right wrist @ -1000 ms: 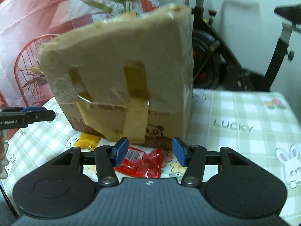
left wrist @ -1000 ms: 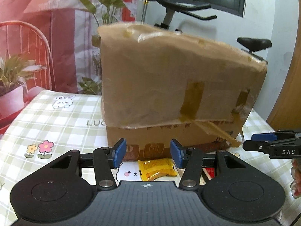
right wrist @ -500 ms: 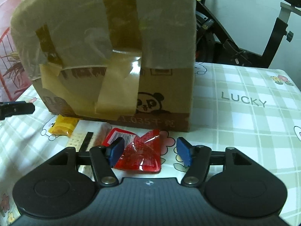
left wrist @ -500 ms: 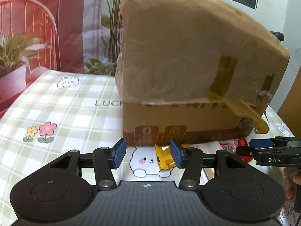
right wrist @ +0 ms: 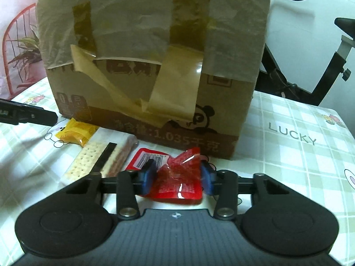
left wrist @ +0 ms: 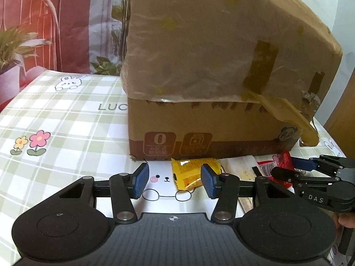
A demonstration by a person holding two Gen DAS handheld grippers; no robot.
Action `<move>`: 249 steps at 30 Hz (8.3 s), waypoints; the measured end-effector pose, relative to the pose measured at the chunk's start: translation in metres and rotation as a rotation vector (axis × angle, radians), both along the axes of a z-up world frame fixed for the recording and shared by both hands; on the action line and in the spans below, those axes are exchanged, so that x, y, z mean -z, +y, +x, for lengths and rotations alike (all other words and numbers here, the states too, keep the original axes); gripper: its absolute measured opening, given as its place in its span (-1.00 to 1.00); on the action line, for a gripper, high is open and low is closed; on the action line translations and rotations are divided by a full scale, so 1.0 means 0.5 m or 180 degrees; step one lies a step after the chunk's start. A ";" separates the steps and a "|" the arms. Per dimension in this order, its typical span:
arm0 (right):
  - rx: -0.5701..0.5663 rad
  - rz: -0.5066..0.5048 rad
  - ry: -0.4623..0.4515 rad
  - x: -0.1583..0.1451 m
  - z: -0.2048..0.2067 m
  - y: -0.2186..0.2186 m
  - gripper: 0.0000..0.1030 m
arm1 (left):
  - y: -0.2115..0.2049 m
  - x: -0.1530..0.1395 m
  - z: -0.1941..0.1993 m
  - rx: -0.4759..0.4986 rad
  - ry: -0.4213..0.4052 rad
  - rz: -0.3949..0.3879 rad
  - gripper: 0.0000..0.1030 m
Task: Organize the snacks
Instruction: 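Grasp the red candy packet with the right tool while the left tool grasps the yellow sachet, then carry the red packet and yellow sachet over the box and release both, then move both tools back down to the white cracker packet, then grasp the white cracker packet with the left tool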
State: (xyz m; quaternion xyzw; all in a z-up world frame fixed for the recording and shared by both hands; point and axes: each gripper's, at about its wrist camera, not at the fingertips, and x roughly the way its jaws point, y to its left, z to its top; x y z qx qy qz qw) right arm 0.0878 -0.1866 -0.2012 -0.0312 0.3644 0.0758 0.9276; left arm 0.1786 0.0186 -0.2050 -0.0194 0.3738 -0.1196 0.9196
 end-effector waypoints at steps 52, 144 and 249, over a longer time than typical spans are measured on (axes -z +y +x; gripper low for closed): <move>0.0187 0.0508 -0.0284 -0.029 -0.053 -0.051 -0.22 | -0.086 0.039 0.050 0.0517 0.0171 0.0003 0.06; -0.0225 -0.0553 -0.1112 -0.418 0.181 0.105 -0.21 | -0.041 -0.340 0.068 -0.0009 -0.1342 -0.0208 -0.32; -0.0284 0.0036 0.0205 -0.046 -0.045 0.017 -0.27 | -0.173 0.082 0.042 0.0669 0.0382 -0.0583 -0.06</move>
